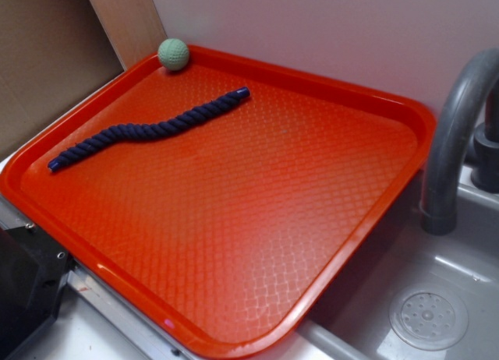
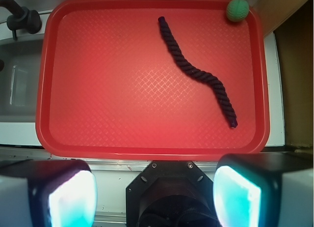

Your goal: Grab the green ball.

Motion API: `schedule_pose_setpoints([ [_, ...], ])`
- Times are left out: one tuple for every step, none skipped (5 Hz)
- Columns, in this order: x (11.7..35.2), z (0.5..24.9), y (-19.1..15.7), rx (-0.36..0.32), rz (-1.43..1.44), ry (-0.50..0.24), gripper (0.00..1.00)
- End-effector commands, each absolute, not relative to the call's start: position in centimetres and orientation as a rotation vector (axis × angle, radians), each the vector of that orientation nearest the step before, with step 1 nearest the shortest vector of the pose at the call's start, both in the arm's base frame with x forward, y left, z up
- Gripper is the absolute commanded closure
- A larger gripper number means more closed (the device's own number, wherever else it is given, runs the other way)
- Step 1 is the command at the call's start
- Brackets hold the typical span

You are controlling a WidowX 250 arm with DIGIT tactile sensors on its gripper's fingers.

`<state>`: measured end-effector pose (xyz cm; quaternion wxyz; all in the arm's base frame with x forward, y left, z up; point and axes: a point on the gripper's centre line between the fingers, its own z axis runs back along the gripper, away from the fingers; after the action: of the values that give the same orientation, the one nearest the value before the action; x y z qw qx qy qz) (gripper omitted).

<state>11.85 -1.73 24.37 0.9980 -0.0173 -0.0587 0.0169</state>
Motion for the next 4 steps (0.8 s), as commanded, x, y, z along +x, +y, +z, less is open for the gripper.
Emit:
schedule_pose_setpoints([
  [11.8,24.4,-1.7,-0.035,0.034,-0.117,0.0],
  [15.9,21.8,0.0,-0.017,0.185,-0.178,0.0],
  [18.1,19.8,1.1,0.022,0.229,-0.195,0.0],
  [20.5,16.4,4.1,0.051,0.35,-0.188,0.0],
])
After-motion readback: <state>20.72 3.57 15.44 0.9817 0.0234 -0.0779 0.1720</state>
